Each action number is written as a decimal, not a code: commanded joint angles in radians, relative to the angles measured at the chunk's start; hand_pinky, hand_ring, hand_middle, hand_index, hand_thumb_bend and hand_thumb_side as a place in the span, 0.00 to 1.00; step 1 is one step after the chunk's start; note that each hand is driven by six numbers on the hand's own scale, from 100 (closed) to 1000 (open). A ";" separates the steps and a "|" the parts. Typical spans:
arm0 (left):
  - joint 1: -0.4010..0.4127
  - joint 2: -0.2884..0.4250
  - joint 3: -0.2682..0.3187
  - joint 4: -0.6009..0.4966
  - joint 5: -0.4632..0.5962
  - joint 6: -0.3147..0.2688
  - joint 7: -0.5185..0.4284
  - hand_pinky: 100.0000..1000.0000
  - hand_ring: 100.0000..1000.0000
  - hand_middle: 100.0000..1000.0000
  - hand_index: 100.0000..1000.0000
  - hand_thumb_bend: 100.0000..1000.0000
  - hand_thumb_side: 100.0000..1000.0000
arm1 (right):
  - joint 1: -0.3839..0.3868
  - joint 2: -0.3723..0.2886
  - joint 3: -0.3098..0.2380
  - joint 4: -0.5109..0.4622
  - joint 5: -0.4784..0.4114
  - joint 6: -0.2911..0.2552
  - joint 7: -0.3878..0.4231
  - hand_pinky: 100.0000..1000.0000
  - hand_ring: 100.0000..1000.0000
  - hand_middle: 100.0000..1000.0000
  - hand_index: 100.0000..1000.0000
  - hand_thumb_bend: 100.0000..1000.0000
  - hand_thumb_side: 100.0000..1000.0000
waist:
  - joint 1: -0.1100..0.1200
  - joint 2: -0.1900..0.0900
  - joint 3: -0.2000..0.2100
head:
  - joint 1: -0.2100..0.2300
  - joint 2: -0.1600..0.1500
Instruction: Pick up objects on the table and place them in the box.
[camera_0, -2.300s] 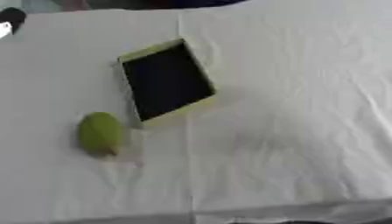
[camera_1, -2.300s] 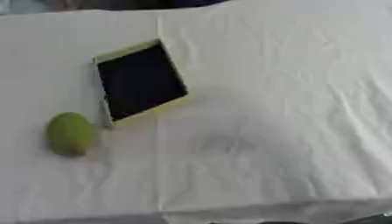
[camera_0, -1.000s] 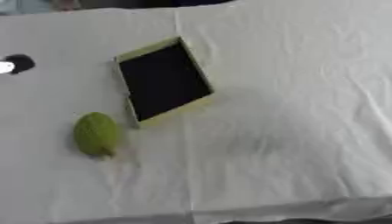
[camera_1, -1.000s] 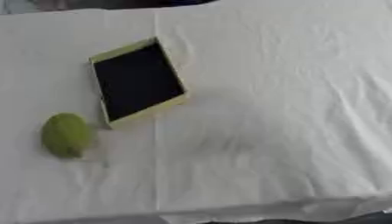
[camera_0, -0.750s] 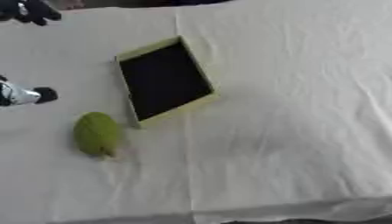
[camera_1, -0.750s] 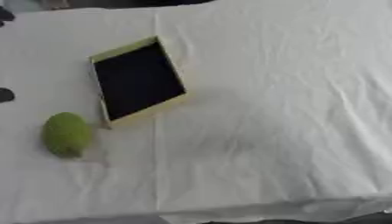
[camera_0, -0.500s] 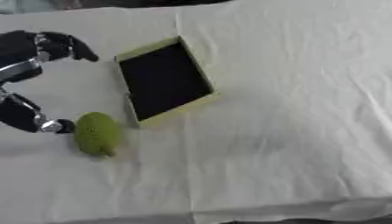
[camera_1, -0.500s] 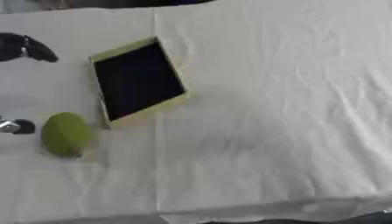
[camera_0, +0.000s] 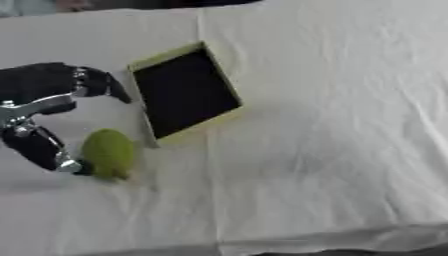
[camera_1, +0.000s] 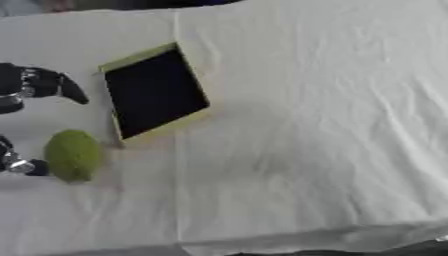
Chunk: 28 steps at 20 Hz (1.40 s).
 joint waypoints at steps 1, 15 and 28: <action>-0.020 0.011 0.002 0.011 -0.003 0.014 -0.052 0.78 0.81 0.78 0.85 0.71 0.00 | -0.010 -0.023 -0.003 -0.016 -0.003 0.001 0.003 0.87 0.71 0.53 0.82 0.00 0.55 | -0.001 -0.016 0.000 | 0.002 -0.007; -0.060 -0.052 0.005 0.076 -0.064 0.108 -0.278 0.72 0.77 0.77 0.82 0.68 0.00 | -0.004 -0.018 -0.005 -0.016 -0.002 0.004 0.005 0.88 0.71 0.53 0.82 0.00 0.55 | -0.005 -0.017 0.002 | 0.001 -0.007; -0.067 -0.115 0.012 0.106 -0.187 0.141 -0.307 0.70 0.78 0.80 0.83 0.70 0.00 | -0.003 -0.013 -0.005 -0.016 -0.001 0.004 0.009 0.88 0.71 0.53 0.82 0.00 0.55 | -0.010 -0.014 0.004 | 0.000 -0.008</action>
